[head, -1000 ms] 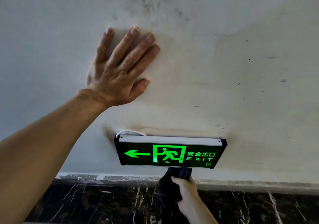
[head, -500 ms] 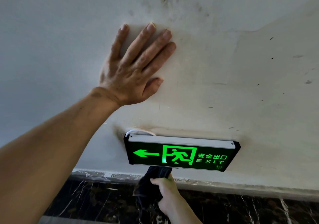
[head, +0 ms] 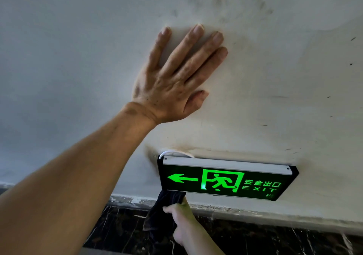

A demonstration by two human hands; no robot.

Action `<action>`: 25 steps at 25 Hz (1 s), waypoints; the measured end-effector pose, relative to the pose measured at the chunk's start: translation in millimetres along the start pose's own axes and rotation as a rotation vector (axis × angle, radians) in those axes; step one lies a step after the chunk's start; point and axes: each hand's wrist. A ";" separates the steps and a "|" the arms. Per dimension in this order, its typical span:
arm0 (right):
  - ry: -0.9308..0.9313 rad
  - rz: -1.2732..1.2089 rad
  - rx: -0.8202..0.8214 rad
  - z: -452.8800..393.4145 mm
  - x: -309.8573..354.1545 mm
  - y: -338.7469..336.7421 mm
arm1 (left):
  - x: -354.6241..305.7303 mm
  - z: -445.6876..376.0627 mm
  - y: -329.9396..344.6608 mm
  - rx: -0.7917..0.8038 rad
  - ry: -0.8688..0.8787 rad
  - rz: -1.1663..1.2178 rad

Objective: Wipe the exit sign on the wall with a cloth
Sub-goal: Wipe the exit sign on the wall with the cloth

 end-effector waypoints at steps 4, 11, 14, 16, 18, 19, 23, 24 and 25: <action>0.015 0.066 0.038 -0.7 -0.9 10.2 | -1.0 -0.3 0.1 0.008 0.002 0.008; -0.075 0.086 0.176 8.9 -22.0 10.5 | -0.7 -1.7 -3.0 0.010 0.006 -0.009; -0.248 -0.029 -0.036 23.2 -24.2 -24.4 | -0.2 -1.7 -3.3 0.006 0.001 -0.011; -0.382 -0.163 -0.229 39.5 -17.1 -58.3 | 0.0 -0.8 -2.9 0.002 -0.004 -0.017; -0.548 -0.222 -0.442 59.1 -3.5 -88.3 | -0.5 0.0 -2.3 -0.010 -0.004 -0.023; -0.625 -0.212 -0.556 68.9 5.3 -100.9 | -0.3 0.6 -1.8 -0.013 -0.003 -0.024; -0.760 -0.231 -0.909 96.7 43.6 -144.1 | -0.7 1.6 -0.1 -0.024 -0.004 -0.028; -0.757 -0.241 -0.942 99.2 51.6 -151.9 | -1.2 1.8 -0.2 -0.029 -0.004 -0.031; -0.766 -0.251 -0.955 100.5 58.4 -157.2 | -1.5 2.1 -0.1 -0.032 -0.002 -0.030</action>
Point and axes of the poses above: each hand's wrist, its own z-axis away from the middle knuckle, its own y-axis out of the palm, x = y × z, and after that the axes turned 3 degrees about -z, right-handed
